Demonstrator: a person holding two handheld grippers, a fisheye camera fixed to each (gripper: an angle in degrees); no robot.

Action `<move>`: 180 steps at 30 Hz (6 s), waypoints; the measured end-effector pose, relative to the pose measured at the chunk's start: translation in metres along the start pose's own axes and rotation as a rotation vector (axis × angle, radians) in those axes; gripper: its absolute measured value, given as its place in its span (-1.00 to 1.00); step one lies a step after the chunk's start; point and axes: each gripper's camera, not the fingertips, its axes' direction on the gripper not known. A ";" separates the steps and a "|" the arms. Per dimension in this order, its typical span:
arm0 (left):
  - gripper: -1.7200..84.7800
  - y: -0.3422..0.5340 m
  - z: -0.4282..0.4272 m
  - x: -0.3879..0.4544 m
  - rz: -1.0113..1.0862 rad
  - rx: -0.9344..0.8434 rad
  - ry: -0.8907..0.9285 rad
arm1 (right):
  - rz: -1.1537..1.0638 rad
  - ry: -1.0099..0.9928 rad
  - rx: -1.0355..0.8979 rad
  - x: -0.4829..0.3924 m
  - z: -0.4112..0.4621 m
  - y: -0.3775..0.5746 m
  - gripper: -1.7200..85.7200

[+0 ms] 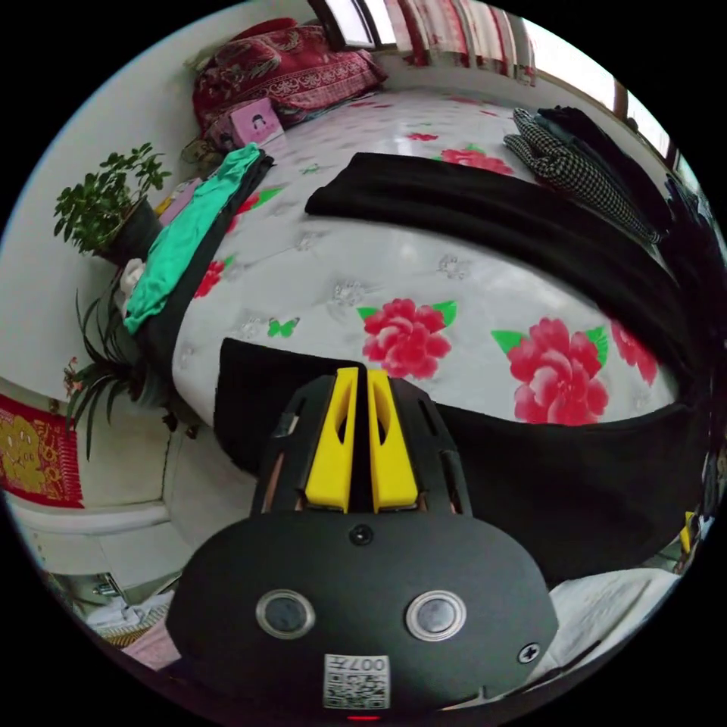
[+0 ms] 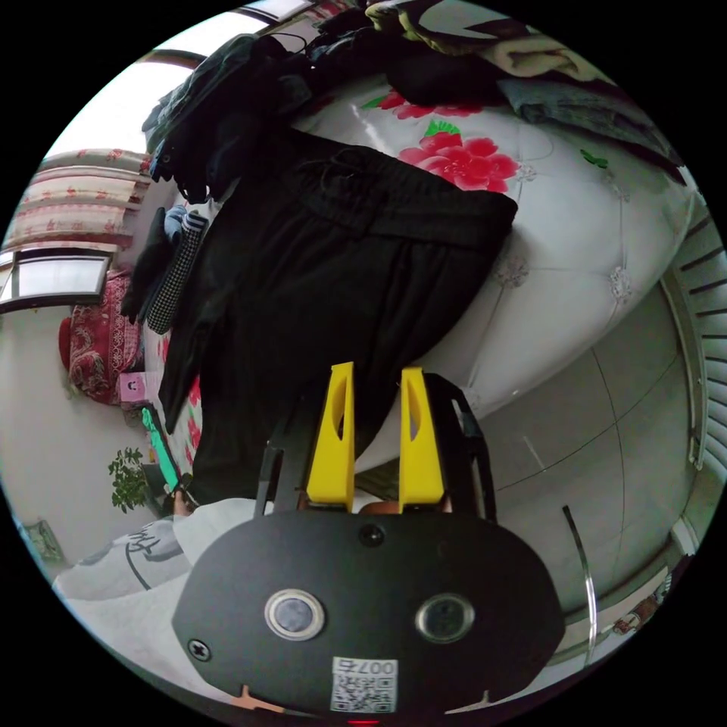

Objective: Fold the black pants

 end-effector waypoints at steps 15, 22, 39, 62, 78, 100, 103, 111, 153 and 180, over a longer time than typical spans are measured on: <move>-0.82 -0.089 0.003 -0.086 -0.181 0.075 0.324 | -0.029 -0.142 0.004 -0.017 -0.005 0.030 -0.78; -0.71 -0.005 0.002 -0.178 -0.572 -0.024 0.348 | 0.146 -0.229 0.145 0.020 -0.020 0.044 -0.79; -0.97 -0.067 -0.075 -0.248 -0.442 0.295 0.792 | -0.050 -0.569 0.334 -0.005 -0.090 0.041 -0.96; -0.90 -0.396 0.040 -0.147 -0.241 0.099 0.483 | -0.264 -0.308 0.349 -0.227 0.005 -0.191 -0.84; -0.83 -0.393 0.163 -0.167 -0.370 -0.118 0.516 | 0.087 -0.259 0.068 -0.094 0.097 -0.197 -0.83; -0.70 -0.306 0.215 -0.274 -0.600 0.023 0.740 | -0.033 -0.009 0.096 -0.109 0.100 -0.221 -0.88; -0.73 -0.314 0.232 -0.280 -0.652 0.052 0.816 | -0.118 0.094 0.062 -0.123 0.109 -0.215 -0.85; -0.97 -0.318 0.245 -0.243 -0.685 0.207 1.152 | -0.178 0.123 -0.063 -0.126 0.157 -0.210 -0.81; -0.95 -0.179 0.148 0.117 0.114 -0.212 0.880 | -0.802 -0.350 0.268 -0.273 0.100 -0.242 -0.80; -0.85 -0.285 0.192 0.128 0.359 -0.344 1.023 | -0.344 -0.498 -0.362 -0.317 0.392 -0.312 -0.84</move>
